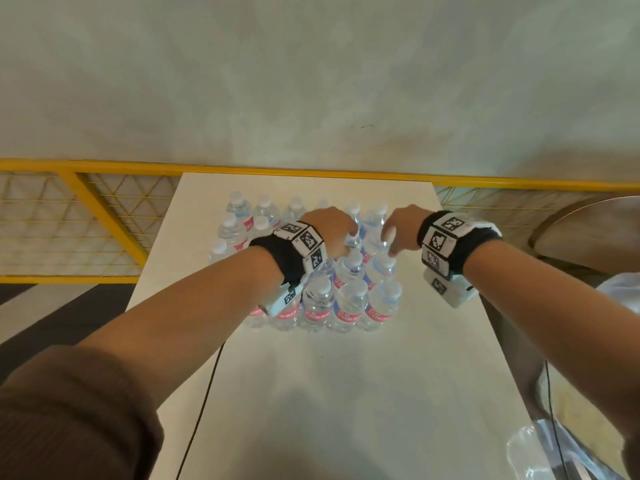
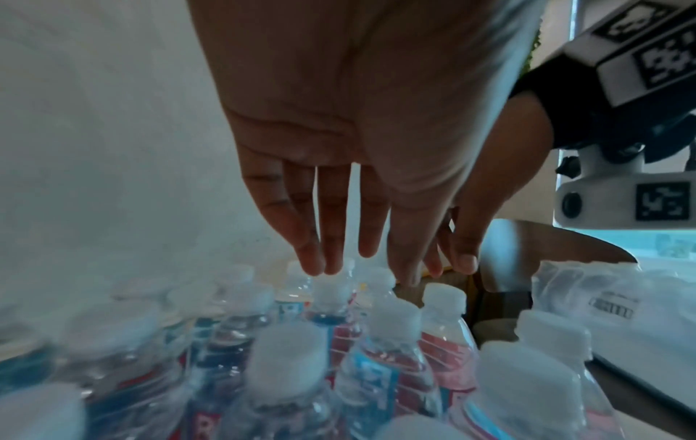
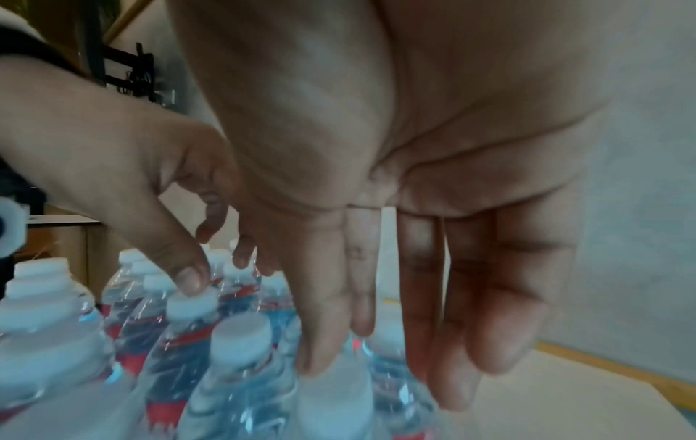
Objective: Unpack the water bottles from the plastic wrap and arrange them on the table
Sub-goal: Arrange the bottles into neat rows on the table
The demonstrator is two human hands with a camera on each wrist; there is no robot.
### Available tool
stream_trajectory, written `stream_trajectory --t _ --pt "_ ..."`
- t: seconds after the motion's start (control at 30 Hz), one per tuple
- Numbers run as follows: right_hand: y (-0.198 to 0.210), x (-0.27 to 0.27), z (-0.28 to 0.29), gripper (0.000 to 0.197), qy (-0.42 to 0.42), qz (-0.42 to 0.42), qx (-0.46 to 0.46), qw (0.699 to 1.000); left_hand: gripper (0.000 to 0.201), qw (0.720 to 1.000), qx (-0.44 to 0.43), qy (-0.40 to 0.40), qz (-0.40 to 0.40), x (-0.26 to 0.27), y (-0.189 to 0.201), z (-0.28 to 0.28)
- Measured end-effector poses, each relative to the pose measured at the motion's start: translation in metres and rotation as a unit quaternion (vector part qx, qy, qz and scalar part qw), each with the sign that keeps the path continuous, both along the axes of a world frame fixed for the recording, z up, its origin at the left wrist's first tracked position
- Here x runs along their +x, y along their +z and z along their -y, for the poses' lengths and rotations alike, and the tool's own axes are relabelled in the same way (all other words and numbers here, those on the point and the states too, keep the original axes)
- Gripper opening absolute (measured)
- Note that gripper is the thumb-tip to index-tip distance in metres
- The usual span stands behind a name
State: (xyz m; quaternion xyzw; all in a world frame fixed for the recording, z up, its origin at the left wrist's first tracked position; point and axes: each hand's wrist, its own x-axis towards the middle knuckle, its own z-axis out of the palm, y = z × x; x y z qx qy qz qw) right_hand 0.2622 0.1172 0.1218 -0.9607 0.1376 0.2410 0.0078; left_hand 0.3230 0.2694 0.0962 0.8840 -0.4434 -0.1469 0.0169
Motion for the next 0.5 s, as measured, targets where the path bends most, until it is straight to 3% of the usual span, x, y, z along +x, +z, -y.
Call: stream_trajectory --t 0.23,0.5 --pt "-0.028 -0.022 0.012 0.046 0.002 0.01 0.048 0.999 0.034 0.995 0.088 -0.001 -0.042 -0.019 -0.016 0.045" --pt "-0.032 -0.019 0.021 0.049 -0.006 0.017 0.087 0.996 0.035 0.996 0.074 0.03 -0.031 -0.014 -0.023 0.052"
